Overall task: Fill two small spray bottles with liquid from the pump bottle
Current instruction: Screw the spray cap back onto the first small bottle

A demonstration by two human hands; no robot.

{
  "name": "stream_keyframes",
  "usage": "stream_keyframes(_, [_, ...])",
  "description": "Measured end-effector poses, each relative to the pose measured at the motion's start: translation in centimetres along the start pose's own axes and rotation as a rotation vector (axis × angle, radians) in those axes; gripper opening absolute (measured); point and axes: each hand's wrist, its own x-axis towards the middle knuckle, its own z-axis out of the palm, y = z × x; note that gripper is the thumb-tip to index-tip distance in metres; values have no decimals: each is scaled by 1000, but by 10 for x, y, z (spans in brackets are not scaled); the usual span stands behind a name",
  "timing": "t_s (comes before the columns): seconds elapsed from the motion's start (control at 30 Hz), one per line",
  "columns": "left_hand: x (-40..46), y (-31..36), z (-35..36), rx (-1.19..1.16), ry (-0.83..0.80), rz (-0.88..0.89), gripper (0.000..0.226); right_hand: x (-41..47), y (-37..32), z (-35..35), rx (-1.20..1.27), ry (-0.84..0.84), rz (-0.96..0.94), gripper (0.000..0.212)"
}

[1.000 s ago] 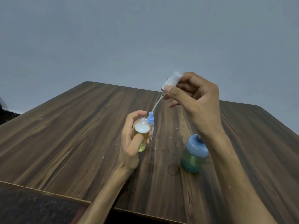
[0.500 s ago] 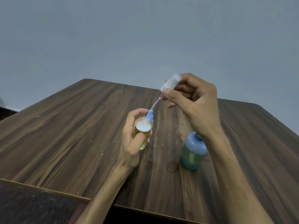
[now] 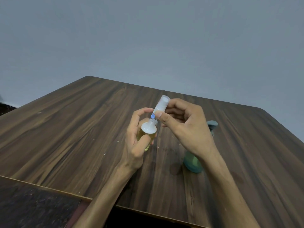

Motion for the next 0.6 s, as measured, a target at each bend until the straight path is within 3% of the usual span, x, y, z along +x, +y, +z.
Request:
stream_keyframes(0.17, [1,1,4,-12,0,-15,55,-1,6,0,-144,-8,-34,15])
stream_keyframes(0.4, [-8,1,-4,-13,27,-2,65,-6,17,13,-133,-115,2,11])
stream_keyframes(0.6, [-8,5,-2,5,21,-6,58,-1,13,1,-230,-211,9,15])
